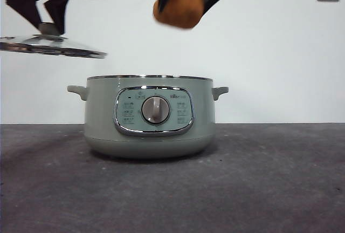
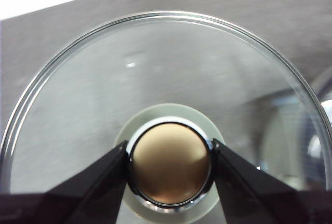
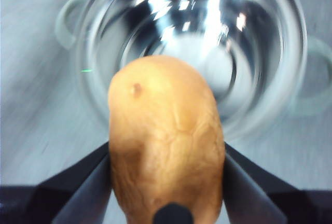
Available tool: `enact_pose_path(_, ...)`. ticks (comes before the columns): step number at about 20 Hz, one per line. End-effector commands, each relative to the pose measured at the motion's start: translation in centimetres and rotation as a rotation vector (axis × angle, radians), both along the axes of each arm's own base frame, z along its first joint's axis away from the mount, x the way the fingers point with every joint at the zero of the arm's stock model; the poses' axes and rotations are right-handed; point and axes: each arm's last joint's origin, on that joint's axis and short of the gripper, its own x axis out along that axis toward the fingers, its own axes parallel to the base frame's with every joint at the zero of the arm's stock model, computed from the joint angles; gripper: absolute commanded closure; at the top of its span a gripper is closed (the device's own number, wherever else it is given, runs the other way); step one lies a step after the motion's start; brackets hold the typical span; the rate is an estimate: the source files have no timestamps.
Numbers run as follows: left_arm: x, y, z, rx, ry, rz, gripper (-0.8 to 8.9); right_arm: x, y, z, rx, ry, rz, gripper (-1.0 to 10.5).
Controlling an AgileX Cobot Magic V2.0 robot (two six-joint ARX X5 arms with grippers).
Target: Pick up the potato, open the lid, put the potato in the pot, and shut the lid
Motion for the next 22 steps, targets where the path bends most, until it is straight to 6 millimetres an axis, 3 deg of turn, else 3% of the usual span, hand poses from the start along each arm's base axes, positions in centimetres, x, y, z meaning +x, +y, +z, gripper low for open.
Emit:
enact_pose_path(1,-0.6,1.1,1.7,-0.016,-0.071,-0.004,8.23,3.5,2.2,-1.3,-0.013,-0.007,0.007,9.5)
enact_pose_path(5,-0.6,2.4,1.7,-0.033,-0.073,0.006,8.23,7.9,5.1,-4.6,-0.027,0.007,0.007,9.5)
enact_pose_path(8,-0.6,2.8,1.7,-0.049,-0.074,-0.009,8.23,9.7,6.5,-7.7,-0.056,0.041,0.004,9.5)
enact_pose_path(11,-0.6,2.9,1.7,-0.077,-0.074,-0.033,8.23,10.3,7.0,-9.8,-0.079,0.076,-0.003,9.5)
enact_pose_path(19,-0.7,2.6,1.7,-0.117,-0.064,-0.066,8.23,10.7,7.4,-12.5,-0.127,0.140,-0.028,9.5)
enact_pose_path(20,-0.7,2.5,1.6,-0.118,-0.059,-0.069,8.23,10.5,7.6,-12.5,-0.131,0.139,-0.022,9.2)
enact_pose_path(22,-0.7,2.1,1.6,-0.118,-0.056,-0.080,8.22,10.4,7.6,-12.5,-0.133,0.141,-0.021,6.3)
